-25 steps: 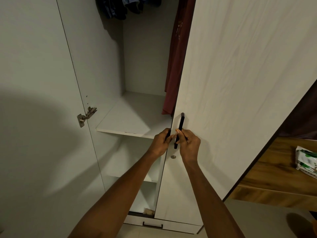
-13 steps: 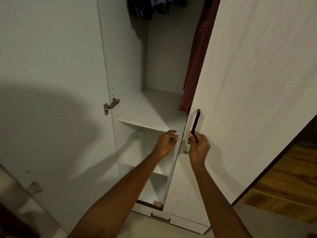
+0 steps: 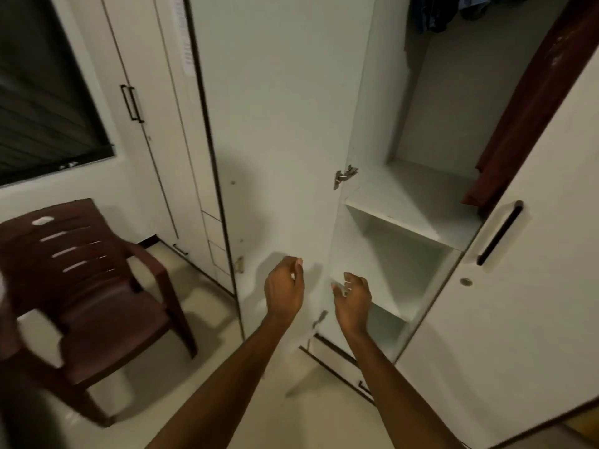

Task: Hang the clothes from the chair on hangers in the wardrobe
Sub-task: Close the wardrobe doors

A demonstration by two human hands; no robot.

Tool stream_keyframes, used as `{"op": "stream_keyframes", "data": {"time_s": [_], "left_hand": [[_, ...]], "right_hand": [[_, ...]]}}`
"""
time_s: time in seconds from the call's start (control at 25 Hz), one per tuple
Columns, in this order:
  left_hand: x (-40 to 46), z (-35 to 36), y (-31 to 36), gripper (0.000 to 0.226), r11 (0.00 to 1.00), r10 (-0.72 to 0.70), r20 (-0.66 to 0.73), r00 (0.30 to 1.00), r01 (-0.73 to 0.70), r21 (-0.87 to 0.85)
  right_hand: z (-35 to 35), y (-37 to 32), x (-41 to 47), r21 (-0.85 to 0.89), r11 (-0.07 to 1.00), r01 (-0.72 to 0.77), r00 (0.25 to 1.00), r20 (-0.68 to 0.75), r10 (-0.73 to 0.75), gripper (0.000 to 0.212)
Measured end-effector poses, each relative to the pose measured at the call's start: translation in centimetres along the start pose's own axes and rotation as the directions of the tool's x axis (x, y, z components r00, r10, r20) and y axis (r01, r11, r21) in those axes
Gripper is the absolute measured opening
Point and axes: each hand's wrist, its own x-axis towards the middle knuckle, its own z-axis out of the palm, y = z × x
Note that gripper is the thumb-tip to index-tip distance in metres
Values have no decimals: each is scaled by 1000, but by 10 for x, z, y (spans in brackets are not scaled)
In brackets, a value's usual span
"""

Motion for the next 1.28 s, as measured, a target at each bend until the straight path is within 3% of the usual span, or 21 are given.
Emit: {"op": "stream_keyframes", "data": {"time_s": [0.16, 0.24, 0.32, 0.4, 0.48, 0.56, 0.68, 0.8, 1.04, 1.28], "left_hand": [[0, -99, -40, 33, 994, -106, -253, 962, 97, -47], [20, -131, -45, 33, 983, -181, -296, 938, 160, -93], [50, -151, -43, 34, 974, -226, -286, 931, 225, -35], [82, -165, -42, 39, 971, -235, -191, 953, 241, 5], [114, -167, -43, 45, 956, -273, -23, 962, 269, -115], [143, -163, -38, 54, 879, -318, 182, 931, 361, -311], [163, -154, -27, 46, 784, -319, 384, 866, 469, -407], [161, -150, -22, 37, 755, -327, 410, 852, 496, -429], [137, -153, -25, 33, 801, -144, 456, 878, 374, -467], [85, -133, -7, 33, 773, 7, 456, 890, 285, -567]], "right_hand": [[70, -62, -40, 44, 997, 60, 982, 178, -67, 44], [95, -96, -53, 41, 991, 124, 970, 208, -129, 54], [113, -128, -58, 8, 986, 169, 961, 220, -166, 63], [129, -159, -55, -56, 983, 176, 965, 209, -161, 66], [145, -179, -48, -125, 977, 175, 968, 204, -147, 73], [158, -188, -41, -177, 966, 188, 967, 208, -150, 81], [167, -194, -35, -238, 949, 205, 961, 233, -149, 93], [173, -194, -33, -315, 917, 245, 957, 231, -176, 87], [167, -184, -47, -348, 909, 230, 970, 157, -185, 78], [122, -161, -66, -311, 941, 130, 991, 2, -136, 66]]}}
